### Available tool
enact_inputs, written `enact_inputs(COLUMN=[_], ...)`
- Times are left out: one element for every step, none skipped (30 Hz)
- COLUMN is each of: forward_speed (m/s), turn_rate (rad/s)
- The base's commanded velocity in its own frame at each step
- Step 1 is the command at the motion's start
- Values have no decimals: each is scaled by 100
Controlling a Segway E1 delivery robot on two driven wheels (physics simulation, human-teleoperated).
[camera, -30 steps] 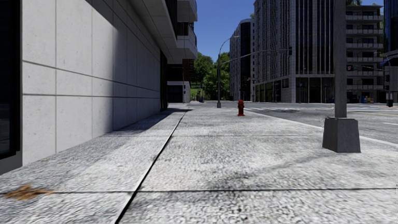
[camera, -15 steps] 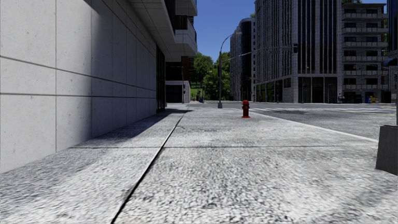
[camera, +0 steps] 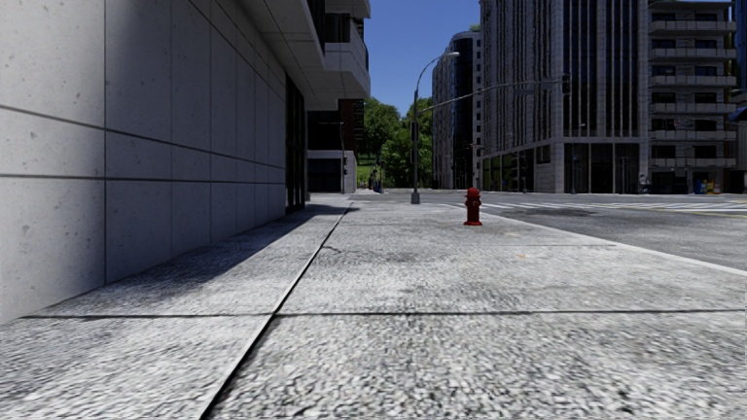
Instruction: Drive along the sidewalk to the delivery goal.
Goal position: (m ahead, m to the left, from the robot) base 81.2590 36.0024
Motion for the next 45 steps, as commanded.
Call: enact_inputs(forward_speed=[200, 200, 200, 200, 200, 200, 200, 200, 200, 200, 200, 200, 200, 200, 200, 200, 200, 200, 200, 200, 200, 200, 200, 200, 200, 200, 200, 200, 200, 200, 200, 200, 200, 200, 200, 200, 200, 200, 200, 200, 200, 200, 200, 200, 200], turn_rate=[0, 0, 0, 0, 0, 0, 0, 0, 0, 0, 0, 0, 0, 0, 0, 0, 0, 0, 0, 0, 0, 0, 0, 0, 0, 0, 0, 0, 0, 0, 0, 0, 0, 0, 0, 0, 0, 0, 0, 0, 0, 0, 0, 0, 0])
